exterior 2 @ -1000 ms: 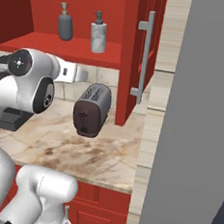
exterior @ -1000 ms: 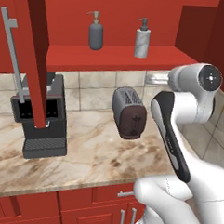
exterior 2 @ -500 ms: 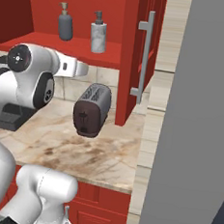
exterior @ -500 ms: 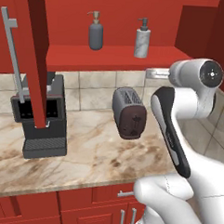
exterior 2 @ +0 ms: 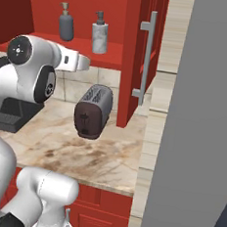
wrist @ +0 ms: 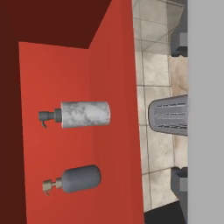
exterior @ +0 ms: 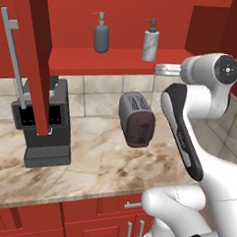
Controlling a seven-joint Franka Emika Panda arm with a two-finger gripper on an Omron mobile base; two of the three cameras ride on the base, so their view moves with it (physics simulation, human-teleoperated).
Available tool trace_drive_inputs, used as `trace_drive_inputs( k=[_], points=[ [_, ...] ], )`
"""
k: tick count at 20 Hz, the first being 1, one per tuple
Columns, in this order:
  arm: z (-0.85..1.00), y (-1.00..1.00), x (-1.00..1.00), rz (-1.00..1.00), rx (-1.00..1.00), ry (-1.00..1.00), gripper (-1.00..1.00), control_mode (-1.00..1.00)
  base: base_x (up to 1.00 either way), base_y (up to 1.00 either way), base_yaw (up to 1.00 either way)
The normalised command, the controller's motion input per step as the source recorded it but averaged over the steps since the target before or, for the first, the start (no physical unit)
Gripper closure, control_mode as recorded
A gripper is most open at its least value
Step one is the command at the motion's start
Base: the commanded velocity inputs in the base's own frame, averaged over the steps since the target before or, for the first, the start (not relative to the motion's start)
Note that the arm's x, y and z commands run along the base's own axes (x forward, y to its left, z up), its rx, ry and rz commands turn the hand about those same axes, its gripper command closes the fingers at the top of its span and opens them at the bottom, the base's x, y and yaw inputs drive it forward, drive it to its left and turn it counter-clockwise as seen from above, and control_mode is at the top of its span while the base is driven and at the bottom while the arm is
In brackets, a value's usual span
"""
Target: Locate and retrieve the soap dispenser and soap dispenser from the cabinet. Place them next to the sink.
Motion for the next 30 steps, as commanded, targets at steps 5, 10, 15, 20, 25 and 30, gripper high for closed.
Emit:
trace_drive_inputs(
  k=[5,10,15,20,25,30],
  points=[
    [0.24,-0.02,0.08,0.00,0.03,-0.02,-1.00,-1.00,0.00,0.00,0.00],
    [0.12,0.00,0.19,-0.03,0.00,0.00,-1.00,-1.00,0.00,0.00,0.00],
    [0.02,-0.01,0.26,0.00,0.00,0.01,-1.00,-1.00,0.00,0.00,0.00],
    [0.00,-0.01,0.20,0.00,0.00,0.03,-1.00,-1.00,0.00,0.00,0.00],
    [0.00,0.00,0.35,0.00,-0.01,0.00,-1.00,-1.00,0.00,0.00,0.00],
    [0.00,0.00,0.35,0.02,0.00,0.00,-1.00,-1.00,0.00,0.00,0.00]
  ],
)
